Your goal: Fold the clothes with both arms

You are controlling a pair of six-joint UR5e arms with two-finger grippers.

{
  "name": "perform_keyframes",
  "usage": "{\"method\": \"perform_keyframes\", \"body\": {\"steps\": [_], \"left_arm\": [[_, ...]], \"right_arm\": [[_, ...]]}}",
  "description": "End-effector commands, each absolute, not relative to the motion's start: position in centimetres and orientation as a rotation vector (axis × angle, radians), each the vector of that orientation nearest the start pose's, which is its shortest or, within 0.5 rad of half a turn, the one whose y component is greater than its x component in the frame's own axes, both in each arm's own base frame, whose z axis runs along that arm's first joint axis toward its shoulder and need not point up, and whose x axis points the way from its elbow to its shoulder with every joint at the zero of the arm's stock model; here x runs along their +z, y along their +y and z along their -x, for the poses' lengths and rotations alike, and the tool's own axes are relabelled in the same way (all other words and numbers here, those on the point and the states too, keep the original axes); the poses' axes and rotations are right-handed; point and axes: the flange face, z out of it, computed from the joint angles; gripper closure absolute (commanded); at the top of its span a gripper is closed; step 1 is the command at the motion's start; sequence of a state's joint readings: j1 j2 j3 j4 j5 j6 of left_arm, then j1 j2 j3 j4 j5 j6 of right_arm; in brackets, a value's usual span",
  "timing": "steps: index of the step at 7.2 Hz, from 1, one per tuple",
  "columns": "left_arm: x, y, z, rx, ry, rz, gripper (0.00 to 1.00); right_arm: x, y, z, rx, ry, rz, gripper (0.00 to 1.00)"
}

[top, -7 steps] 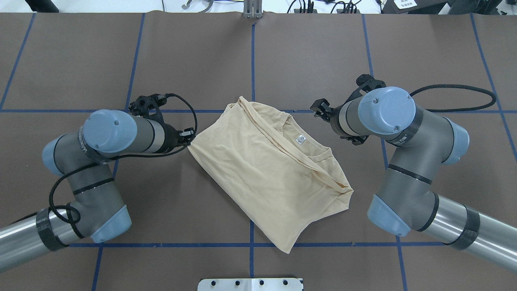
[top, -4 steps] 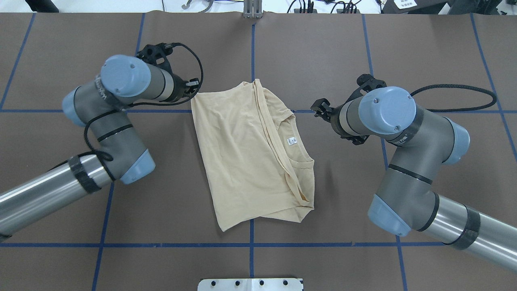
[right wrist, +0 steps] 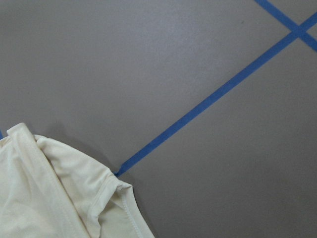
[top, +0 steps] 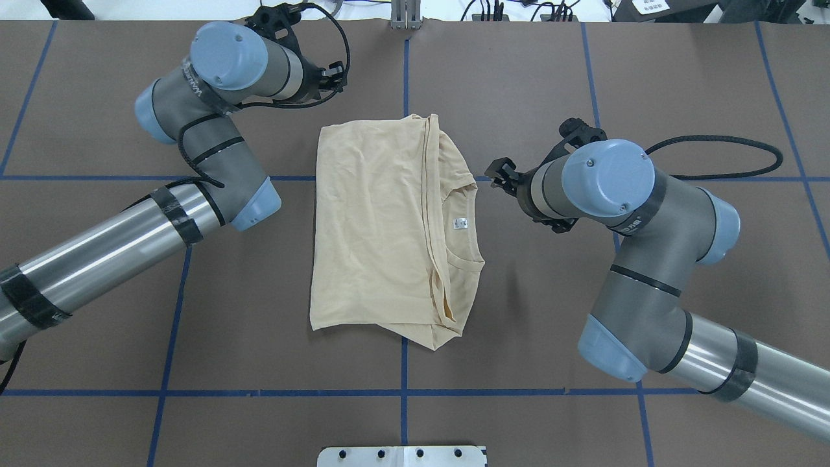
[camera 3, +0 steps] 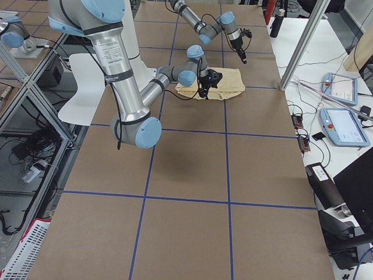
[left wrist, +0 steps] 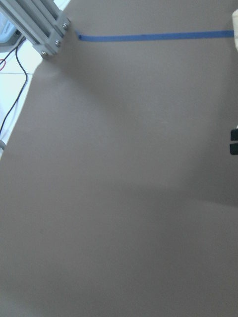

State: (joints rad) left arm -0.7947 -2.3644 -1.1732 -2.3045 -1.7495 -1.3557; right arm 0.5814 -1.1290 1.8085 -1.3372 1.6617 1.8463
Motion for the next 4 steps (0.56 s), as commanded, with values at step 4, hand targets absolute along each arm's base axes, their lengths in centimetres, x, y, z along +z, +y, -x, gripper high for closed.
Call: {"method": "perform_keyframes", "body": {"steps": [4], "left_arm": [[26.4, -58.5, -37.2, -0.313, 1.029, -0.456, 0.5]], "right_arm": [[24.4, -36.1, 55.6, 0.572, -0.927, -0.045, 0.0]]}}
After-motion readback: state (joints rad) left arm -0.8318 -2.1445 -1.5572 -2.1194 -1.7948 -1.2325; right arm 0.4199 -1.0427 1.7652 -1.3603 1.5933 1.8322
